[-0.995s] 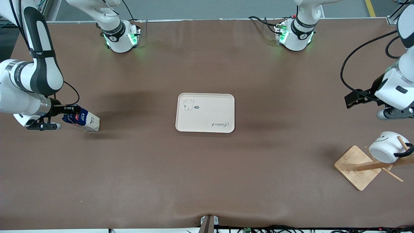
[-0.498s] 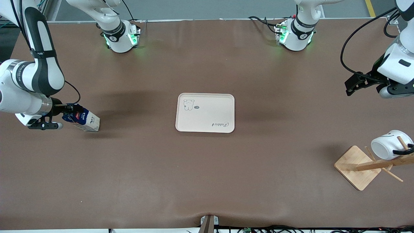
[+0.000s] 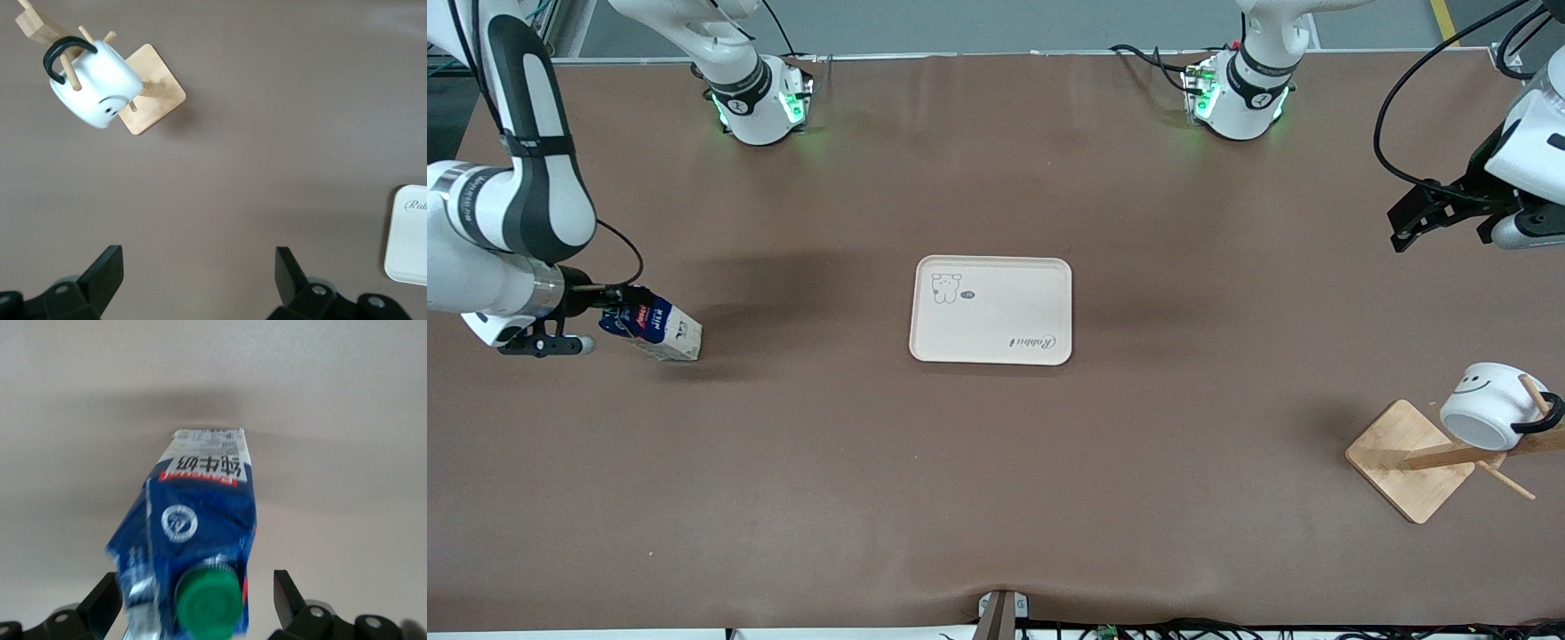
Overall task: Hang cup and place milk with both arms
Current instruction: 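Set the carton on the table and open the right gripper while the left gripper withdraws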
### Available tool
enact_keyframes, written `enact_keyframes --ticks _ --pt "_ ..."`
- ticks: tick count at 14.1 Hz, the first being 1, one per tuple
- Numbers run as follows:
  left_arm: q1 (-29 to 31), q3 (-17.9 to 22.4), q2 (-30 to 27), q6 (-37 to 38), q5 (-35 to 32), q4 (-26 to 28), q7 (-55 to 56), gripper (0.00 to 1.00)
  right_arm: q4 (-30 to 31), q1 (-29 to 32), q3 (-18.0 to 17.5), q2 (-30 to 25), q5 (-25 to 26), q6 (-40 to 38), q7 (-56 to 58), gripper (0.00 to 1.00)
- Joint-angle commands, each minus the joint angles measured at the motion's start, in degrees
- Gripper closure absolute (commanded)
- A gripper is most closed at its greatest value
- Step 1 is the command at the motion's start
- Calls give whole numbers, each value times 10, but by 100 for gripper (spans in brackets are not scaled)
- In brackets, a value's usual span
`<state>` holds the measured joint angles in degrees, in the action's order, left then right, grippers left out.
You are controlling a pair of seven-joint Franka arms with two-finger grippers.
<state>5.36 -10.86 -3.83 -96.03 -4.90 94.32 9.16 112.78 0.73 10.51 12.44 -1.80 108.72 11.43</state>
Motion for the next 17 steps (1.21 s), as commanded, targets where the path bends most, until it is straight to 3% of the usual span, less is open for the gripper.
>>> enact_keyframes --ticks 1,6,9,12,14,17 --pt "1 4 0 34 9 -20 -10 0 -55 7 -11 0 9 -44 -4 0" --pt "1 5 13 59 9 -41 -10 0 -180 -1 -14 19 3 -55 -2 0" --pt "0 5 9 70 9 -41 -12 0 -278 6 -13 30 -19 -139 0 0" --pt "0 3 7 77 9 -41 -12 0 -350 5 -12 46 -15 -156 -1 0" --pt "0 1 7 82 9 -41 -12 0 -354 2 -12 33 -16 -159 -2 0" --pt "-1 0 12 82 9 -57 -12 0 -337 30 -10 13 -46 -253 3 0"
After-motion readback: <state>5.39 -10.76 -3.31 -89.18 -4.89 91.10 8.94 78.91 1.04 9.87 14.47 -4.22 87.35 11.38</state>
